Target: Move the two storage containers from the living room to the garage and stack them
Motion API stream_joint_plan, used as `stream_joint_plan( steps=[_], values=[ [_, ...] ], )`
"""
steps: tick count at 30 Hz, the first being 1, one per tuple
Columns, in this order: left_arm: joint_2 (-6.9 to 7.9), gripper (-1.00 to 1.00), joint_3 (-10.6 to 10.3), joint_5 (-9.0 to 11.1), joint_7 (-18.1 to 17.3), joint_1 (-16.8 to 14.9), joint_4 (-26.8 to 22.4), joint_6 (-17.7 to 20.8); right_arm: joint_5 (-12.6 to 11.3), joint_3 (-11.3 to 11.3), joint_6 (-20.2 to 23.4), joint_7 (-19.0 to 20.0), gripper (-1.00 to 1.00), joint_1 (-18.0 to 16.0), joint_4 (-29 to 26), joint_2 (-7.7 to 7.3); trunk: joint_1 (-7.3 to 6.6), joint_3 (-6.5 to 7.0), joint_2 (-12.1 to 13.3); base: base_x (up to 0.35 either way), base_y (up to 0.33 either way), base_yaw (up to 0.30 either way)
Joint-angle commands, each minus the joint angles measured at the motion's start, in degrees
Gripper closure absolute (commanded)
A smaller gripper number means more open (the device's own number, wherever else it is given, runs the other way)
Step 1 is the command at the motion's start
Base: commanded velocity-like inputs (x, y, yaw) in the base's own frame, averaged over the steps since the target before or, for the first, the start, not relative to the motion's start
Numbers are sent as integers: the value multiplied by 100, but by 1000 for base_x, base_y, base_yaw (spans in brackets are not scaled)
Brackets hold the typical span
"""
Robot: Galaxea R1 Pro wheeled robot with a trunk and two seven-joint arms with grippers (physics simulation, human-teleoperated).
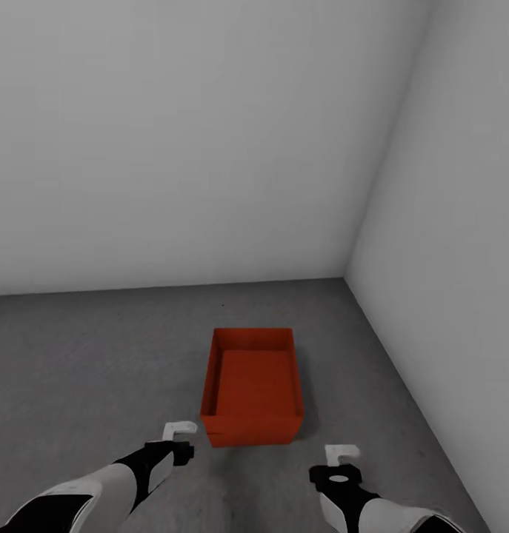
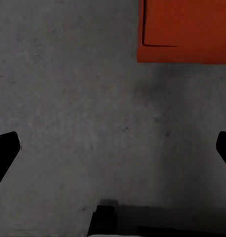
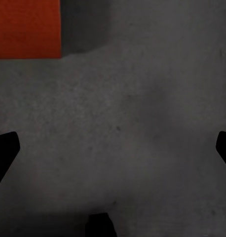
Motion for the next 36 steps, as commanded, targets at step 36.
stream_joint_plan(
  steps=[36],
  values=[
    [57,-100,29,63,33,1816,2,52,-61,68,-311,91,-100,1921,16,57,0,320,-3,0,0,0]
  ],
)
